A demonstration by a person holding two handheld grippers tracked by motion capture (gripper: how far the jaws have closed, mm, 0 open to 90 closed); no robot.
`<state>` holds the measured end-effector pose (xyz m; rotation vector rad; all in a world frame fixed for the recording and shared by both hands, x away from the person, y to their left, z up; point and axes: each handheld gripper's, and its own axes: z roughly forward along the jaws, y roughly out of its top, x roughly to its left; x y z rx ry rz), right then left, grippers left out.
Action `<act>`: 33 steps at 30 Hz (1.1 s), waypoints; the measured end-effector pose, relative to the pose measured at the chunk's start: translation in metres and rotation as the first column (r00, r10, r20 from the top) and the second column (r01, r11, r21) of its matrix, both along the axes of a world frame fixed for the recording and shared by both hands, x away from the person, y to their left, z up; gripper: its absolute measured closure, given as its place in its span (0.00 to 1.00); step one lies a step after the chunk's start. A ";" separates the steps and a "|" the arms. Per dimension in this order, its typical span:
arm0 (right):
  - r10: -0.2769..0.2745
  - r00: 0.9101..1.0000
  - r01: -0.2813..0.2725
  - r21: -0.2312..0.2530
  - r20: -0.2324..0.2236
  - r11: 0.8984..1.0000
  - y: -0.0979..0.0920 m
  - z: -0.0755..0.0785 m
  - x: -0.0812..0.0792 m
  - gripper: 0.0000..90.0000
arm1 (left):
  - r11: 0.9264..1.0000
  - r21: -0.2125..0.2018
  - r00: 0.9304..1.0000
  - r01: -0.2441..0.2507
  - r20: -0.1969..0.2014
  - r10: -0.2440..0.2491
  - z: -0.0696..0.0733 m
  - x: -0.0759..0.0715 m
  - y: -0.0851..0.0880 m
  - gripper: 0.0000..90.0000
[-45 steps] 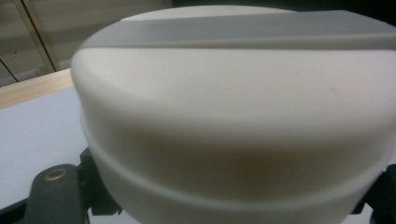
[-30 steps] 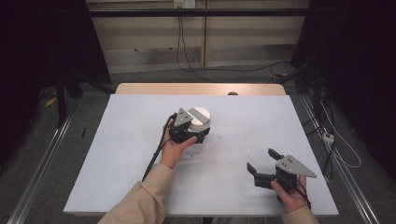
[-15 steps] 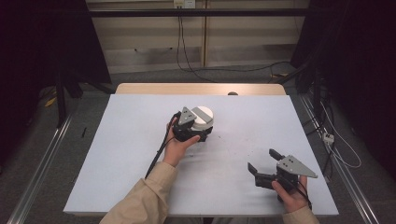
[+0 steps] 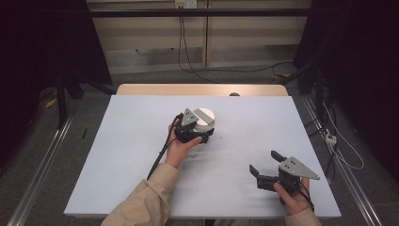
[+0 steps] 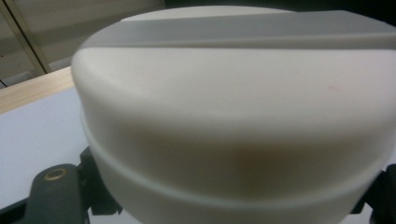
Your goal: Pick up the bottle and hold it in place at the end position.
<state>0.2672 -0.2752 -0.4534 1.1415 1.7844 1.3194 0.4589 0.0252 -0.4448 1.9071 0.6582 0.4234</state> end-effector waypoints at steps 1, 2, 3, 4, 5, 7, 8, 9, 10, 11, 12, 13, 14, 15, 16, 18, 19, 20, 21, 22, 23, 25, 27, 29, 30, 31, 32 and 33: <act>0.000 1.000 0.000 -0.001 0.001 1.000 0.000 0.000 0.000 0.06 | 1.000 0.004 1.000 0.001 -0.001 -0.001 0.000 0.000 0.001 0.21; 0.001 1.000 -0.001 -0.001 0.001 1.000 0.000 0.000 0.000 0.06 | 1.000 0.009 1.000 0.000 0.003 0.000 0.000 0.000 0.001 0.21; 0.000 1.000 0.000 0.000 -0.001 1.000 0.000 0.000 0.000 0.06 | 1.000 0.014 1.000 -0.001 0.006 0.001 0.000 0.000 0.001 0.21; 0.001 1.000 -0.001 -0.002 0.000 1.000 0.000 0.000 0.000 0.06 | 1.000 0.014 1.000 -0.001 0.006 0.001 0.000 0.000 0.001 0.21; 0.002 1.000 -0.002 -0.001 0.001 1.000 0.000 0.000 0.000 0.06 | 1.000 0.015 1.000 0.001 0.005 -0.001 -0.001 0.000 0.001 0.21; 0.002 1.000 -0.002 -0.002 0.001 1.000 0.000 0.000 0.000 0.06 | 1.000 0.016 1.000 0.003 0.009 -0.003 -0.001 0.000 0.001 0.21; 0.002 1.000 -0.002 -0.003 0.001 1.000 0.000 0.000 0.000 0.06 | 1.000 0.015 1.000 0.003 0.007 -0.003 -0.001 0.000 0.002 0.21; 0.003 1.000 -0.003 -0.002 0.001 1.000 0.001 0.000 0.000 0.06 | 1.000 0.015 1.000 0.005 0.010 -0.005 -0.002 0.000 0.002 0.21; 0.004 1.000 -0.004 -0.004 0.000 1.000 0.001 0.000 0.000 0.06 | 1.000 0.010 1.000 0.006 0.006 -0.006 -0.002 0.000 0.002 0.21; 0.004 1.000 -0.004 -0.004 0.000 1.000 0.001 0.000 0.000 0.06 | 1.000 0.006 1.000 0.003 0.002 -0.003 -0.002 0.000 0.002 0.21; 0.005 1.000 -0.005 -0.005 -0.001 1.000 0.001 0.000 0.000 0.06 | 1.000 0.005 1.000 0.003 0.000 -0.003 -0.002 0.000 0.002 0.21; 0.008 1.000 -0.009 -0.004 -0.002 1.000 0.001 0.000 0.000 0.06 | 1.000 0.007 1.000 0.008 0.005 -0.008 -0.003 0.000 0.003 0.21; 0.009 1.000 -0.009 -0.004 -0.004 1.000 0.001 -0.001 0.000 0.06 | 1.000 0.007 1.000 0.013 0.006 -0.013 -0.003 0.000 0.003 0.21; 0.010 1.000 -0.010 -0.006 -0.005 1.000 0.001 -0.001 0.001 0.06 | 1.000 0.002 1.000 0.014 0.004 -0.014 -0.003 0.000 0.004 0.21; 0.011 1.000 -0.011 -0.007 -0.010 1.000 0.002 -0.001 0.001 0.06 | 1.000 0.000 1.000 0.016 0.001 -0.016 -0.003 0.000 0.005 0.21; 0.019 1.000 -0.019 -0.012 -0.009 1.000 0.003 0.000 0.002 0.06 | 1.000 -0.001 1.000 0.021 0.000 -0.021 -0.004 0.001 0.006 0.21; 0.019 1.000 -0.019 -0.012 -0.010 1.000 0.004 0.000 0.003 0.05 | 1.000 0.000 1.000 0.021 0.002 -0.021 -0.004 0.000 0.007 0.21; 0.019 1.000 -0.019 -0.012 -0.010 1.000 0.005 0.000 0.003 0.05 | 1.000 -0.005 1.000 0.020 0.007 -0.020 -0.005 -0.001 0.007 0.21; 0.024 1.000 -0.024 -0.013 -0.011 1.000 0.006 0.001 0.004 0.05 | 1.000 -0.006 1.000 0.023 0.010 -0.023 -0.006 -0.001 0.009 0.21; 0.025 1.000 -0.025 -0.012 -0.012 1.000 0.007 0.001 0.006 0.05 | 1.000 -0.014 1.000 0.021 0.007 -0.021 -0.007 -0.001 0.010 0.21; 0.028 1.000 -0.028 -0.015 -0.013 0.999 0.008 0.001 0.007 0.05 | 0.999 -0.018 1.000 0.027 0.006 -0.027 -0.007 -0.001 0.011 0.21; 0.030 0.999 -0.030 -0.017 -0.015 0.999 0.010 0.001 0.009 0.05 | 0.999 -0.018 0.999 0.031 0.012 -0.031 -0.007 -0.002 0.011 0.21; 0.041 0.999 -0.042 -0.025 -0.020 0.999 0.015 0.002 0.013 0.05 | 0.999 -0.010 0.999 0.032 0.015 -0.032 -0.007 -0.002 0.011 0.21; 0.047 0.999 -0.047 -0.032 -0.016 0.998 0.017 0.003 0.014 0.05 | 0.999 -0.011 0.999 0.035 0.015 -0.035 -0.007 -0.002 0.011 0.21; 0.050 0.999 -0.051 -0.033 -0.015 0.998 0.018 0.004 0.015 0.05 | 0.999 -0.011 0.999 0.039 0.017 -0.039 -0.007 -0.002 0.011 0.21; 0.051 0.999 -0.051 -0.034 -0.017 0.998 0.019 0.004 0.015 0.05 | 0.999 -0.011 0.999 0.041 0.016 -0.041 -0.007 -0.002 0.012 0.21; 0.050 0.999 -0.051 -0.030 -0.016 0.998 0.019 0.005 0.016 0.05 | 0.999 -0.011 0.999 0.041 0.016 -0.041 -0.007 -0.002 0.012 0.21; 0.052 0.999 -0.053 -0.028 -0.015 0.998 0.019 0.005 0.016 0.05 | 0.999 -0.012 0.999 0.040 0.013 -0.040 -0.008 -0.002 0.012 0.21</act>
